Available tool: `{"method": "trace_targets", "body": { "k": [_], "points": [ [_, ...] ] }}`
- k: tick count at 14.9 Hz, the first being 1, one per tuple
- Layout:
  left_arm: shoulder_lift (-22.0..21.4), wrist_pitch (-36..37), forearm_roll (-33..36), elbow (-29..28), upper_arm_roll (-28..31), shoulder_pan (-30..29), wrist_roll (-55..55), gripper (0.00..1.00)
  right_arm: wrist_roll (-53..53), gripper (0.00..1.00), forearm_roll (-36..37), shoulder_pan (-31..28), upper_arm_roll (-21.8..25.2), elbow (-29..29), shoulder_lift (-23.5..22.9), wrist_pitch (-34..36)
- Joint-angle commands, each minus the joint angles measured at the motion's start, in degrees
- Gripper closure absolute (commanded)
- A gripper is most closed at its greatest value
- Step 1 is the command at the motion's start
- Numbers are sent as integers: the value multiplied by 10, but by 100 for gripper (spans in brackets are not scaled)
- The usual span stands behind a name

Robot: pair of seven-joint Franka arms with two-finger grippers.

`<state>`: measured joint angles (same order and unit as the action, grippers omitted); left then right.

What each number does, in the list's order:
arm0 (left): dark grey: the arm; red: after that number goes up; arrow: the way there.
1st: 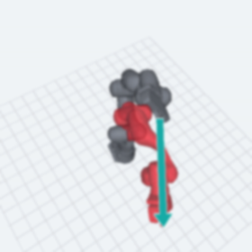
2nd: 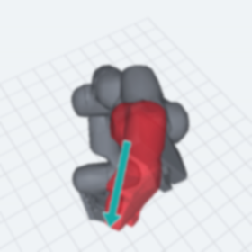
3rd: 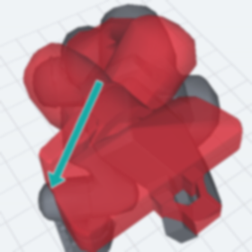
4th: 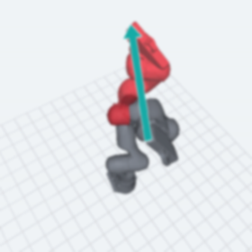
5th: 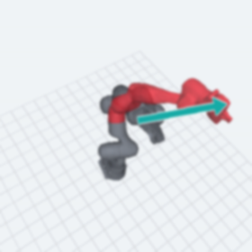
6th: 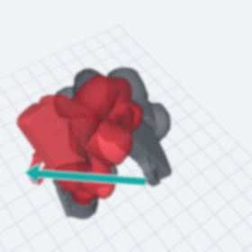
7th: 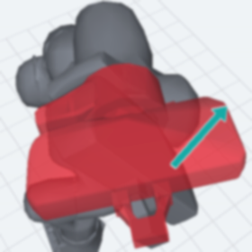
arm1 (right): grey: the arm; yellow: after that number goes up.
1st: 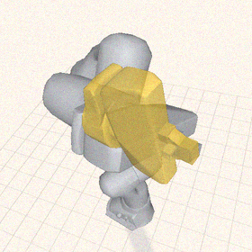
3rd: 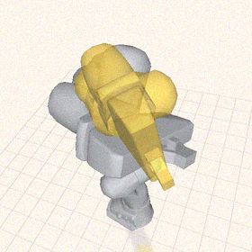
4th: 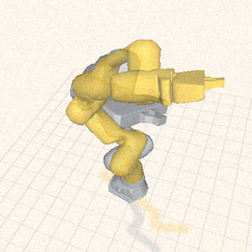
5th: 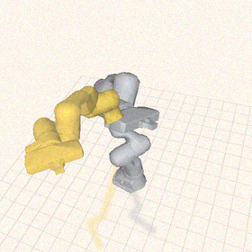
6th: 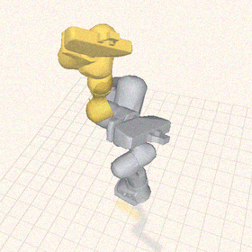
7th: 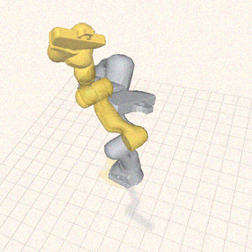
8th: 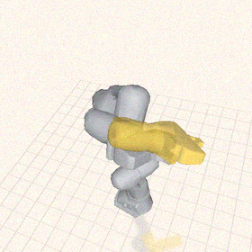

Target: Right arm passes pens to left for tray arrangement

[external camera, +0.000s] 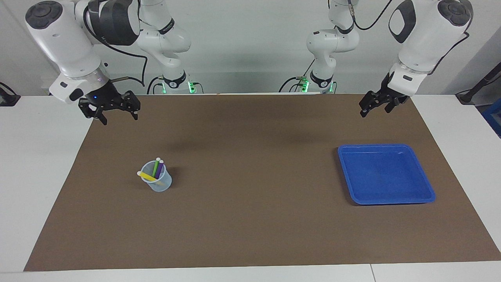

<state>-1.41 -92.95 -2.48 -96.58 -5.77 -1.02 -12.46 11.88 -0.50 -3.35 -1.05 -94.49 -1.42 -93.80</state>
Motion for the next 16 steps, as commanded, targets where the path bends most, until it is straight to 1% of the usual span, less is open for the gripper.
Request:
{"method": "trace_targets", "body": {
  "k": [1, 16],
  "points": [
    [1, 0, 13, 5, 0, 3, 3, 0, 12, 0, 15, -3, -4, 3, 3, 12],
    [0, 1, 11, -2, 0, 5, -3, 0, 12, 0, 14, -4, -5, -5, 7, 12]
  ]
}}
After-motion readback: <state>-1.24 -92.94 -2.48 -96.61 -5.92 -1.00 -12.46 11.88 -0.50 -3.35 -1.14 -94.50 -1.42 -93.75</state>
